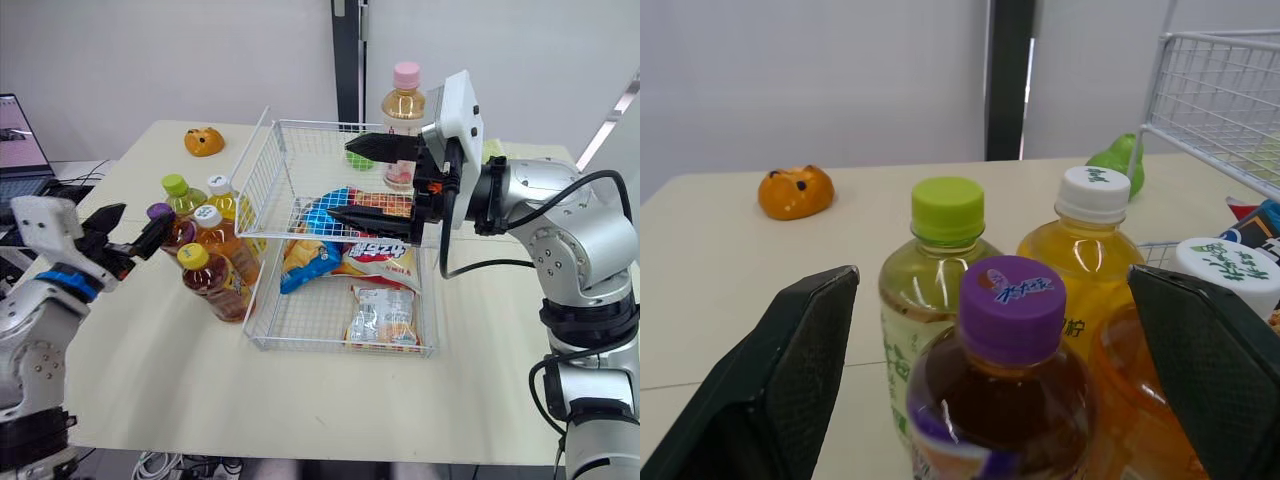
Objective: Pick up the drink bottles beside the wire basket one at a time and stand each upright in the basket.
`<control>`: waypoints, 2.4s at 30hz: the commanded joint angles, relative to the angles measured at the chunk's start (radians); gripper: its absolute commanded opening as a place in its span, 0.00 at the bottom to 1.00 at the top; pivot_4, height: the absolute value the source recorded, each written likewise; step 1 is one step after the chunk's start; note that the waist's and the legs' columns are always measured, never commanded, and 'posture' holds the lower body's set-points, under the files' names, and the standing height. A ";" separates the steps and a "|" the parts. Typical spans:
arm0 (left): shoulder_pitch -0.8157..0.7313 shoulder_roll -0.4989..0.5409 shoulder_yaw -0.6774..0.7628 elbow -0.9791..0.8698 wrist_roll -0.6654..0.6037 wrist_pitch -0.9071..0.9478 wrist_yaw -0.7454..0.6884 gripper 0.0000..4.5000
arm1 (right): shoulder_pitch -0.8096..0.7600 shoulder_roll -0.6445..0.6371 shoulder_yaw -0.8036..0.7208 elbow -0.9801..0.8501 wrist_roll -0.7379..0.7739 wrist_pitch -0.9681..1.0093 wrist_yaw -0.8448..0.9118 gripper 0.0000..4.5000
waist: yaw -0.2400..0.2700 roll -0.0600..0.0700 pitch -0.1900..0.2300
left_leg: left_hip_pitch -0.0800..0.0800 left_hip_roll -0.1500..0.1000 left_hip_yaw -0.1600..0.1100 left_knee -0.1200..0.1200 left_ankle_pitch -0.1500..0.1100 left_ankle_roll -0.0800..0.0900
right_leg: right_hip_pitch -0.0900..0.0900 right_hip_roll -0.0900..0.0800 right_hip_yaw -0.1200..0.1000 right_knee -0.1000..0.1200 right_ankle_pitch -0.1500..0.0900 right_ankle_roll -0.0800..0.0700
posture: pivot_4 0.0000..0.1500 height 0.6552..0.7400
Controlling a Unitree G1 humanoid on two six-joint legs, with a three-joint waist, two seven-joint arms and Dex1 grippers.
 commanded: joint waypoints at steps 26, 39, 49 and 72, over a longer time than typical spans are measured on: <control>0.026 0.023 0.016 0.080 -0.002 -0.150 -0.103 0.30 | 0.046 -0.052 -0.072 -0.126 0.074 0.041 -0.075 1.00 | -0.009 0.000 0.000 | 0.001 0.000 0.002 -0.011 0.003 -0.005 | -0.001 0.000 0.000 -0.008 0.000 0.000 | 1.00 1.00; 0.009 0.486 0.386 -0.051 -0.383 0.292 -0.325 0.30 | -0.017 -0.011 -0.050 0.013 0.030 -0.050 -0.027 1.00 | -0.004 -0.002 0.003 | -0.012 0.000 0.002 -0.011 0.004 -0.006 | -0.013 0.000 -0.002 -0.009 0.000 0.001 | 1.00 1.00; -0.628 0.683 0.031 0.193 -0.532 0.389 -0.411 0.30 | -0.020 -0.002 -0.061 0.035 0.010 -0.068 -0.042 1.00 | 0.009 -0.001 0.005 | -0.013 -0.001 -0.001 -0.010 0.004 -0.006 | -0.012 0.000 -0.004 -0.008 0.000 0.001 | 1.00 1.00; -1.428 -0.140 -0.433 1.114 0.099 -0.160 -0.640 0.30 | 0.191 -0.161 -0.284 -0.313 0.086 0.133 -0.370 1.00 | 0.016 0.004 0.009 | -0.014 -0.002 0.003 -0.008 0.005 -0.008 | -0.016 0.002 0.003 -0.006 -0.001 0.002 | 1.00 1.00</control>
